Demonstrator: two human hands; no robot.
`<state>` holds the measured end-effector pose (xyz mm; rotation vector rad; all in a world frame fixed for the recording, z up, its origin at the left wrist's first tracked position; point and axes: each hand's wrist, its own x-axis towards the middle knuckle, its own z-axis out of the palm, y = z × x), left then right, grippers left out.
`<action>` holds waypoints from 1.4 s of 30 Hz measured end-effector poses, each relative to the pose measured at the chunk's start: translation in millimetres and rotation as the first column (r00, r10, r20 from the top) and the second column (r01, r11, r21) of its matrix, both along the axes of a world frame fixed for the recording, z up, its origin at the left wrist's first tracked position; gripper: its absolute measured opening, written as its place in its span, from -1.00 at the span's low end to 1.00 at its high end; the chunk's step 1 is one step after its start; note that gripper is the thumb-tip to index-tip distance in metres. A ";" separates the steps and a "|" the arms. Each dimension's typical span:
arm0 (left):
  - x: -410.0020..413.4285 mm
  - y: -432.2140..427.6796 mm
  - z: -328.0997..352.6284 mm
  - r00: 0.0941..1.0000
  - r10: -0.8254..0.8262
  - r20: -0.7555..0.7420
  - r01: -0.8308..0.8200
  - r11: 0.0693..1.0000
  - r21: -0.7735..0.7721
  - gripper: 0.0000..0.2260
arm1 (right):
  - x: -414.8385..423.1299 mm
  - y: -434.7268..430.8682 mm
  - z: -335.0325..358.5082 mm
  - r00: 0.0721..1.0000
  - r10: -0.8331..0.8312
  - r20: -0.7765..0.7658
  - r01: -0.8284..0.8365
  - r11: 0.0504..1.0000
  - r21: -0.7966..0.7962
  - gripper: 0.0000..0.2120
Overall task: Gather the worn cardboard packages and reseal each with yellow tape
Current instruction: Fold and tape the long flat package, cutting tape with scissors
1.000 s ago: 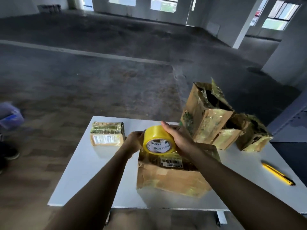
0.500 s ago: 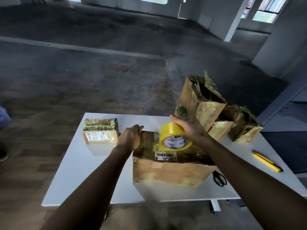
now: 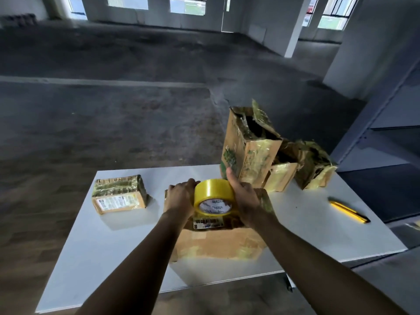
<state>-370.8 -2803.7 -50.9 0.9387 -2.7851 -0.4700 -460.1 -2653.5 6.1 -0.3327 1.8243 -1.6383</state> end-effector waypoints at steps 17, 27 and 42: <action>-32.9 26.9 13.5 0.999 0.044 -0.002 -0.044 0.995 -0.094 -0.70 | -67.5 41.8 4.5 0.968 0.145 -0.206 -0.139 0.989 0.044 -0.02; -48.3 53.5 8.2 0.996 0.007 0.094 0.013 0.979 -0.204 -0.61 | -79.3 48.1 14.4 0.942 0.163 -0.293 -0.168 0.986 0.008 -0.27; -102.0 89.4 16.3 0.982 -0.046 0.183 0.058 0.996 -0.061 -0.76 | -105.2 89.9 -17.0 0.997 0.019 0.076 -0.001 0.971 -0.237 -0.38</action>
